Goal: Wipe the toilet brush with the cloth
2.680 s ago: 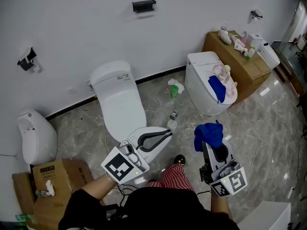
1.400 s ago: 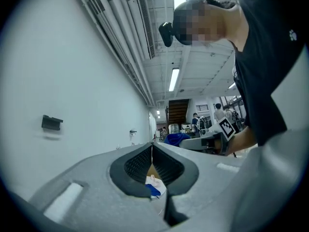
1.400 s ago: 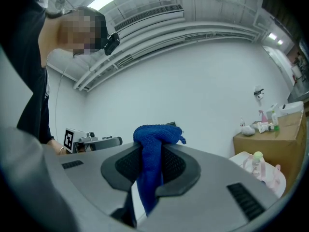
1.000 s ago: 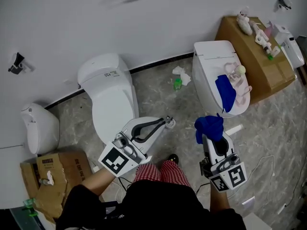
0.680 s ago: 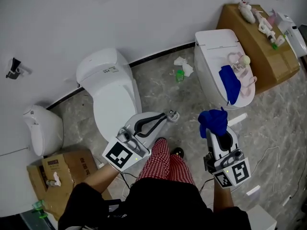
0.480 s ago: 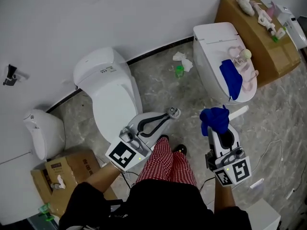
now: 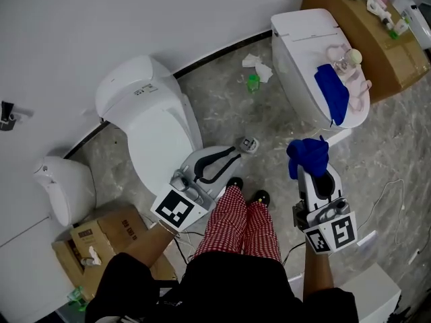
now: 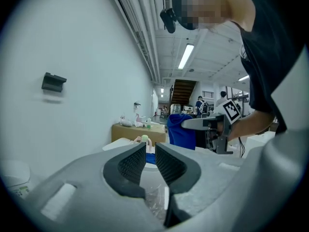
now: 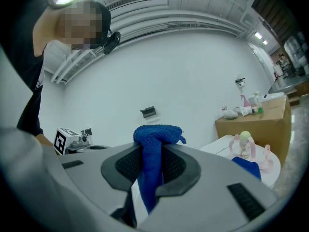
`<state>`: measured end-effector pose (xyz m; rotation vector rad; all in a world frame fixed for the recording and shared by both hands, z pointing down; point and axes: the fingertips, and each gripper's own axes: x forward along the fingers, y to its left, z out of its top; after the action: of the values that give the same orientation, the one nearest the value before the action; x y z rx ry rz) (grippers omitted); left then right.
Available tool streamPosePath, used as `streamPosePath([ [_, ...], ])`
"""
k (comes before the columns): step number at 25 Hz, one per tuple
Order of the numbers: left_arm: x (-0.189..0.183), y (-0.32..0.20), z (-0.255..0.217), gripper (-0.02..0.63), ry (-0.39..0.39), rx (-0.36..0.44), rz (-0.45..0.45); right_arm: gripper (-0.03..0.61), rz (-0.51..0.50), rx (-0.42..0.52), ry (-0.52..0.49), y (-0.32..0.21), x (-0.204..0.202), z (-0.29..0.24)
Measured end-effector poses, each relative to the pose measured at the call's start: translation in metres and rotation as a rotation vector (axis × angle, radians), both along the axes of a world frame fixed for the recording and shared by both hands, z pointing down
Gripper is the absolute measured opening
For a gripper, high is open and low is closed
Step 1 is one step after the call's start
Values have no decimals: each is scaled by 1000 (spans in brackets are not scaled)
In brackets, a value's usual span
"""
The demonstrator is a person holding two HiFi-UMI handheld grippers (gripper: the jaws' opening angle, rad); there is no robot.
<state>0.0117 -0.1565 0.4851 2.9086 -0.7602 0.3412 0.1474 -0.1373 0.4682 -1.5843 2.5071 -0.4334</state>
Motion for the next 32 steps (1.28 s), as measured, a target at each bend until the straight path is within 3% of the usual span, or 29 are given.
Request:
streamPosePath([
  [4,-2,-8,17,44,-28,22,-2,78,10,-18,6,-8,-1,15],
  [12,-1,-20,68,94,-72,-45,10,78,14,-71,12,-20,-7,52],
  [23,14,-31,145,143,-109,-218,65,78,-1,-133,40,-34,-6,96],
  [27,29,-33,167,161,-132,-229,116,78,13,-145,43,-39,2,114],
  [32,33,-39,192,184,-142,-251,112,78,37,-138,4,-45,4,132],
])
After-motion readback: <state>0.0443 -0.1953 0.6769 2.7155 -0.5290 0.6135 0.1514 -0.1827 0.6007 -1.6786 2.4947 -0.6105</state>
